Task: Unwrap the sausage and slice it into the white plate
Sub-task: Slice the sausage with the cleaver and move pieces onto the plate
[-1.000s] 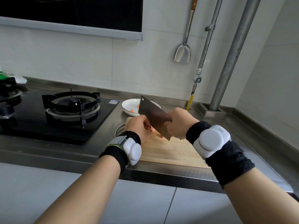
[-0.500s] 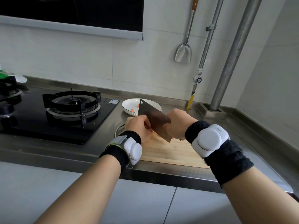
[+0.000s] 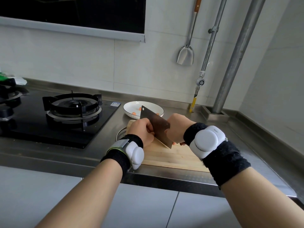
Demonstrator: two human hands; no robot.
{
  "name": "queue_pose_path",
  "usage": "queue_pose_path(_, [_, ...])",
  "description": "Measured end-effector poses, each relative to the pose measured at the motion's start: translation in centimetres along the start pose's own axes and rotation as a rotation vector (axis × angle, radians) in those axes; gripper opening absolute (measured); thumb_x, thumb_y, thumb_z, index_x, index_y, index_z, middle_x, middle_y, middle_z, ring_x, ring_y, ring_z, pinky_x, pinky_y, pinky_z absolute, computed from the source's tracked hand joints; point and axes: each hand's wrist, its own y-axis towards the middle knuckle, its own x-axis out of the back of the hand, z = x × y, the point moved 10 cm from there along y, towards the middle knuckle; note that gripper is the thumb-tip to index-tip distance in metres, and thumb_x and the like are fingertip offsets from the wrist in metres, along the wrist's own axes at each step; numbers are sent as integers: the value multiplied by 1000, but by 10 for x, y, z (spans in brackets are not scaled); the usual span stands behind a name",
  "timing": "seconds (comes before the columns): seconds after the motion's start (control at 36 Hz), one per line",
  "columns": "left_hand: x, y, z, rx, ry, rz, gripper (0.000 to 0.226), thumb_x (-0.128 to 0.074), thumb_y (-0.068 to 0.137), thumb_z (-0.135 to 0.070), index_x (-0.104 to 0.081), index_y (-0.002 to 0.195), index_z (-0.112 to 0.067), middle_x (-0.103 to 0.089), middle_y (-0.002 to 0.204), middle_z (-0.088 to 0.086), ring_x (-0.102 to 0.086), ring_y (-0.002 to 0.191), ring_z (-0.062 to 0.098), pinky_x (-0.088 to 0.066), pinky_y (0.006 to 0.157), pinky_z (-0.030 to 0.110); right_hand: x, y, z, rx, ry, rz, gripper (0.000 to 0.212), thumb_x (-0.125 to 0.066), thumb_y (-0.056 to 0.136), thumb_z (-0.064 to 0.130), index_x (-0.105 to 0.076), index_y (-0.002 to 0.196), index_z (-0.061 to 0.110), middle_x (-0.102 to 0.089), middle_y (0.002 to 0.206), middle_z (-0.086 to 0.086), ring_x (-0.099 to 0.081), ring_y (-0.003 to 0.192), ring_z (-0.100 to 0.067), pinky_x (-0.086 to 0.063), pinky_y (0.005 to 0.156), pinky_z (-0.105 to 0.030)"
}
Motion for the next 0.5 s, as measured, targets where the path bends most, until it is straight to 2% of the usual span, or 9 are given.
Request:
queue_pose_path(0.08, [-1,0,-1,-10,-5,4,21,-68,74,-13,-54,68,-27,-63,73,-10,-62,83,20,-54,81,36,-4,1,-7,-7,76,-8,19,-51,96,11,-64,106,2,-65,82,-11,-61,66,-24,-52,54,-27])
queue_pose_path(0.14, [-1,0,-1,-17,-17,3,21,-68,73,-13,-54,67,-27,-63,72,-10,-63,82,20,-54,80,37,-8,2,-14,-25,132,-4,19,-51,96,12,-64,105,1,-67,82,-14,-63,63,-26,-54,52,-29])
queue_pose_path(0.19, [-1,0,-1,-25,-35,3,19,-66,71,-12,-54,66,-26,-64,71,-9,-63,83,22,-54,80,37,-9,5,-20,-55,176,-15,19,-51,97,15,-62,94,0,-66,69,-12,-61,54,-24,-52,45,-27])
queue_pose_path(0.25, [-2,1,0,-28,-51,3,18,-64,70,-12,-54,66,-26,-64,71,-8,-63,81,23,-54,79,38,-9,5,-29,-111,220,-46,27,-51,98,17,-49,76,1,-58,49,-8,-55,44,-22,-46,38,-25])
queue_pose_path(0.28, [-2,1,0,-28,-61,0,17,-63,70,-12,-54,65,-26,-63,70,-9,-63,80,23,-54,79,38,-9,5,-33,-126,260,-52,30,-51,98,17,-44,73,2,-56,44,-8,-52,41,-21,-43,37,-24])
queue_pose_path(0.33, [-1,1,1,-26,-81,-11,16,-61,68,-13,-54,63,-27,-63,67,-10,-63,79,23,-54,78,38,-11,5,-35,-100,370,-29,22,-51,98,18,-52,87,-1,-65,56,-11,-51,37,-18,-39,34,-20])
queue_pose_path(0.39, [-2,1,3,-17,-94,-18,15,-62,67,-14,-55,63,-27,-63,67,-11,-64,81,23,-54,79,37,-11,4,-38,-75,472,-7,22,-51,97,17,-54,105,-3,-71,67,-14,-50,39,-20,-37,35,-19])
queue_pose_path(0.44, [-3,2,5,-2,-123,-16,16,-64,67,-13,-57,64,-26,-65,70,-11,-64,84,23,-55,81,36,-16,6,-46,-82,594,7,22,-51,95,14,-54,108,-4,-73,70,-20,-50,42,-23,-38,40,-23])
queue_pose_path(0.5, [-5,2,7,14,-145,-9,16,-64,66,-12,-57,65,-26,-65,71,-12,-65,82,22,-55,81,36,-24,8,-55,-125,758,8,16,-51,93,10,-58,103,0,-73,73,-23,-49,43,-22,-40,45,-27])
